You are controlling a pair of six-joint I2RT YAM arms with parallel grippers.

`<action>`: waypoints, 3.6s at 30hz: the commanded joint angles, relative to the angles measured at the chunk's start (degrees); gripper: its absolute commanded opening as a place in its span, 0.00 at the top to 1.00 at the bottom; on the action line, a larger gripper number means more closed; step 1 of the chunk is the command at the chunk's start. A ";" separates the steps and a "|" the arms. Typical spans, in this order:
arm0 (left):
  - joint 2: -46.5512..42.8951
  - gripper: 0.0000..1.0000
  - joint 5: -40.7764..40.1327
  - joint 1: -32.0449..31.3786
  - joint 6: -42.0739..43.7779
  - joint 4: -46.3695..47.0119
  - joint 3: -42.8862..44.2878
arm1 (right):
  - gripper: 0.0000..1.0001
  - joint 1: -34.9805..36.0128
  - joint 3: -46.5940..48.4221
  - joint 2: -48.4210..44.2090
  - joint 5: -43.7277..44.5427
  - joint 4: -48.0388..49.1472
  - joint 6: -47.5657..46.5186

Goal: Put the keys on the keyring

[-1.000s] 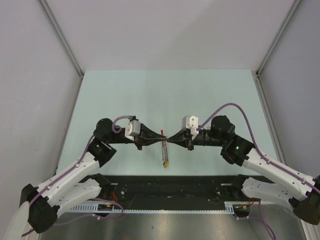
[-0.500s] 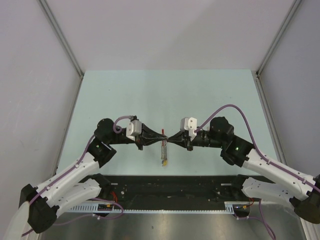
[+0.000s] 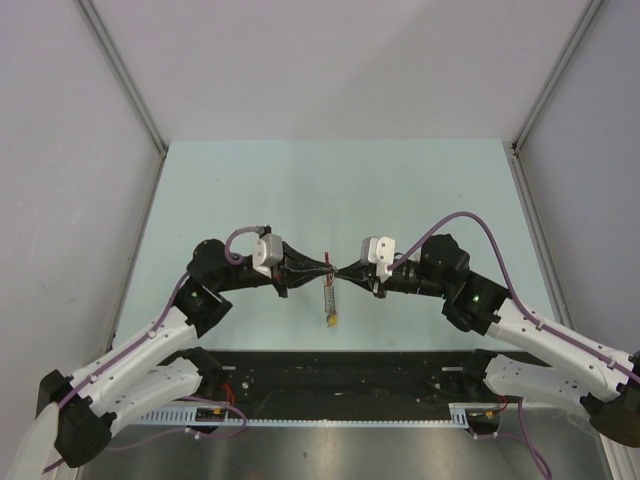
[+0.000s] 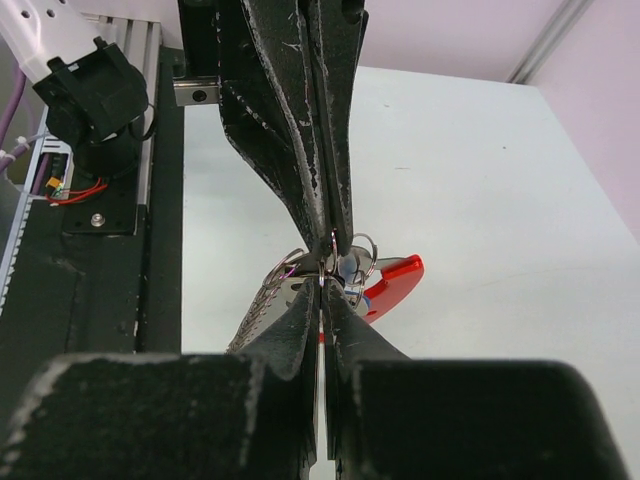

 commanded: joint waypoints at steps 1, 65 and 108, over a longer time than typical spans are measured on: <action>-1.78 1.00 -5.15 0.05 -1.93 3.49 0.46 | 1.00 0.86 2.76 -1.29 -0.02 -0.14 -2.00; -20.59 0.70 -25.48 0.57 -14.17 -3.70 -8.43 | 1.00 15.80 17.44 8.46 17.39 -21.76 -16.86; 3.24 0.99 11.72 0.75 19.78 -41.87 14.70 | 1.00 15.80 18.05 8.46 17.21 -25.10 -15.89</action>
